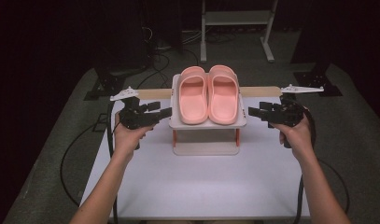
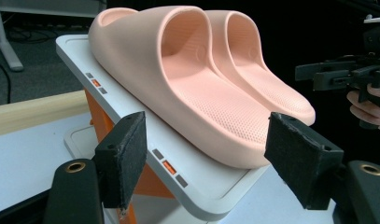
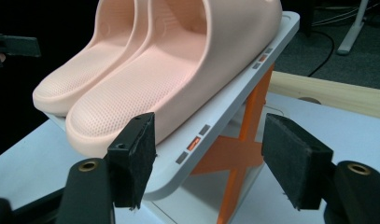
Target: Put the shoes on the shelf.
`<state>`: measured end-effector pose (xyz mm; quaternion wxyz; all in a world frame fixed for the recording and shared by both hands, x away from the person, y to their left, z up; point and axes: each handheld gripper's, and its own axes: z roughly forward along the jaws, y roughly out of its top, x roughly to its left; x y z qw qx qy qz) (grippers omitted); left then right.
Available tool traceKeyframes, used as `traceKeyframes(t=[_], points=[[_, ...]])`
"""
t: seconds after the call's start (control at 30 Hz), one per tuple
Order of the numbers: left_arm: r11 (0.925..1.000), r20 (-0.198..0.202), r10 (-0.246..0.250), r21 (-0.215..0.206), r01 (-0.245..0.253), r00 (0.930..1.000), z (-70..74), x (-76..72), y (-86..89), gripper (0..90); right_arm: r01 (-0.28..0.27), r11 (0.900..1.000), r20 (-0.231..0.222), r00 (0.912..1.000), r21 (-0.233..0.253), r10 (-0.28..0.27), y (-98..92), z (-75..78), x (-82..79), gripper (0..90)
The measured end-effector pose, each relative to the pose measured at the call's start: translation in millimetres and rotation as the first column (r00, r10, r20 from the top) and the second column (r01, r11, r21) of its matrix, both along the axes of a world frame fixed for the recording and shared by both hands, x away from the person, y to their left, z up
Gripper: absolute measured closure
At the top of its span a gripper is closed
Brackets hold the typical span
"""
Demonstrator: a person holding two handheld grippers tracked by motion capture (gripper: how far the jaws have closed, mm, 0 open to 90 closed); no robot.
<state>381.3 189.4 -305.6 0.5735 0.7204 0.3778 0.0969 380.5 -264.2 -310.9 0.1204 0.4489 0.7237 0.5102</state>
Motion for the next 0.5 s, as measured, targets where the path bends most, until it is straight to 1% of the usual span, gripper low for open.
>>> traceKeyframes(t=[0.03,0.07,0.1,0.13,0.2,0.27,0.4,0.43,0.5], points=[[1.0000,0.001,-0.001,0.002,0.001,1.0000,-0.7,-0.3,1.0,28.7,-0.001,1.000,0.012,0.9999,0.000,0.001,-0.7,-0.7,0.0,34.3],[1.0000,0.000,0.002,-0.003,-0.002,1.0000,-1.5,-1.0,1.4,28.3,0.000,1.000,0.006,1.0000,0.003,0.000,-1.1,-0.8,-0.9,34.2],[1.0000,0.001,0.004,-0.003,-0.004,1.0000,-2.3,-1.5,2.1,28.1,-0.004,1.000,0.014,0.9999,0.000,0.004,-1.8,-1.6,-1.1,34.2],[1.0000,0.002,0.004,-0.001,-0.004,1.0000,-3.0,-1.9,2.9,27.5,-0.001,1.000,-0.001,1.0000,0.004,0.001,-2.1,-2.4,-2.7,33.9],[1.0000,0.004,0.007,-0.002,-0.007,1.0000,-4.7,-3.1,4.6,27.3,-0.004,1.000,0.005,1.0000,0.001,0.004,-2.5,-3.5,-3.1,33.9],[0.9999,0.002,0.010,-0.006,-0.010,0.9999,-6.8,-4.0,5.9,25.5,-0.004,1.000,0.003,1.0000,-0.003,0.004,-3.7,-6.2,-4.5,33.6],[0.9999,0.004,0.010,0.000,-0.010,0.9999,-10.8,-5.7,7.9,24.4,-0.002,1.000,-0.005,1.0000,0.001,0.002,-4.7,-8.9,-5.9,33.2],[0.9999,0.003,0.010,-0.003,-0.010,0.9999,-11.6,-6.3,8.2,24.2,-0.004,1.000,-0.005,1.0000,-0.007,0.004,-5.6,-10.7,-6.4,32.9],[0.9999,0.002,0.011,-0.003,-0.011,0.9999,-13.4,-7.5,8.7,24.1,-0.005,1.000,0.000,1.0000,-0.007,0.005,-6.1,-11.7,-6.7,32.8]])
